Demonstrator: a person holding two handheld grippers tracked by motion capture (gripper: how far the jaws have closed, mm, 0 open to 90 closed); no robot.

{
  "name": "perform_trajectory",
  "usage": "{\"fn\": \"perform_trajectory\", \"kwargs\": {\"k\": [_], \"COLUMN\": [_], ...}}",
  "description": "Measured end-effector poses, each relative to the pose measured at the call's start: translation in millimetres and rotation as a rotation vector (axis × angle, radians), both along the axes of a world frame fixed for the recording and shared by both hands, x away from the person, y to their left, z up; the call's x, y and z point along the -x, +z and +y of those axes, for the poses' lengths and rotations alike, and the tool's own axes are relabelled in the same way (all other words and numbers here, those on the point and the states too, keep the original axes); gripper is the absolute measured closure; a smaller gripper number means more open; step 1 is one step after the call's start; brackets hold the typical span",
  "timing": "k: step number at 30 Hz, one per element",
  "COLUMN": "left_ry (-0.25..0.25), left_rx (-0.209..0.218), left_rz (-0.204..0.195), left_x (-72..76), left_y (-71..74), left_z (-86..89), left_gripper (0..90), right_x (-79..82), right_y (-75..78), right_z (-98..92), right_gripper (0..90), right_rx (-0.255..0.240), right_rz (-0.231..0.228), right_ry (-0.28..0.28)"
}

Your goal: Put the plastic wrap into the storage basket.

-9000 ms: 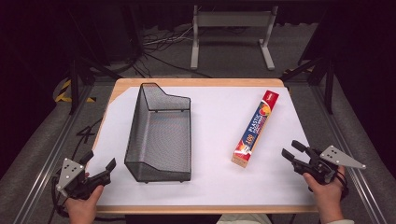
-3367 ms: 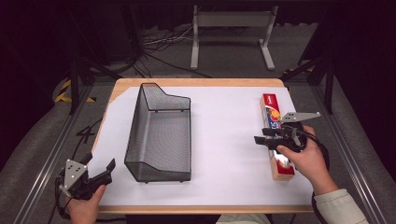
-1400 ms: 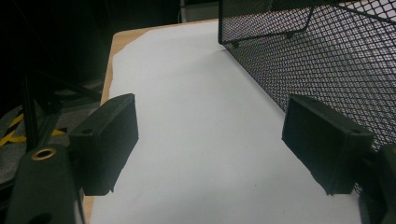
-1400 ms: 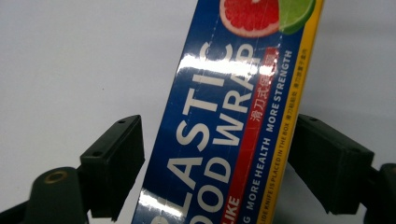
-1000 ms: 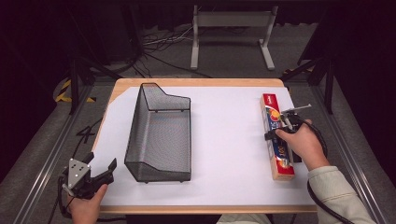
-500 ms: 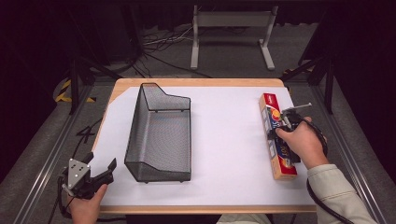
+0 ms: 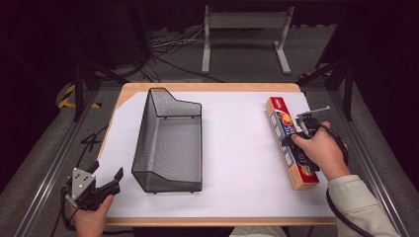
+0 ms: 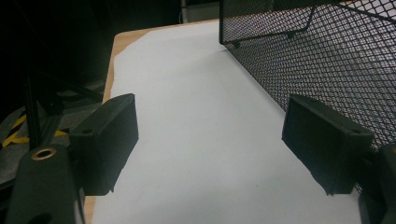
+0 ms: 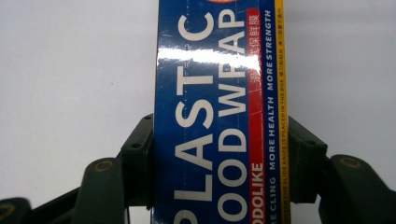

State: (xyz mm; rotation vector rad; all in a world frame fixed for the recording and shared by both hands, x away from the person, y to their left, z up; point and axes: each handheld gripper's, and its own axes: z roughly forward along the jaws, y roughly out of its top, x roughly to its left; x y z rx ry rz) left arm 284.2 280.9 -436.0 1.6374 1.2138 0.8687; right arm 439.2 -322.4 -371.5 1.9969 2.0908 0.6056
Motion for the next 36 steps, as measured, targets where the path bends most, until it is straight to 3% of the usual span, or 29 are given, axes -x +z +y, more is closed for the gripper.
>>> {"fn": "perform_trajectory", "kwargs": {"k": [3,10,14,18,26,36], "left_ry": [-0.001,-0.001,-0.006,-0.015,-0.015,-0.02], "left_rx": [0.001,-0.002,-0.025,-0.039,-0.029,-0.03], "left_rz": [0.0,-0.001,-0.001,-0.002,0.003,0.003], "left_x": [-0.2,0.0,0.2,-0.2,-0.4,-0.6], "left_y": [-0.2,0.1,0.3,0.1,-0.3,-0.5], "left_z": [0.4,-0.1,-2.8,-5.5,-3.7,-4.2], "left_gripper": [19.0,19.0,18.7,18.7,18.7,18.6], "right_x": [3.6,9.8,12.7,14.9,18.4,23.1], "right_y": [11.4,30.4,39.8,46.8,64.8,80.9], "right_z": [2.5,7.6,8.9,11.5,17.7,42.6], "right_gripper": [40.9,40.9,40.9,40.9,40.9,41.0], "right_rx": [-0.008,0.003,-0.011,-0.006,-0.001,-0.008], "right_rz": [-0.042,-0.087,-0.111,-0.117,-0.139,-0.15], "right_ry": [0.013,0.033,0.042,0.048,0.061,0.136]}}
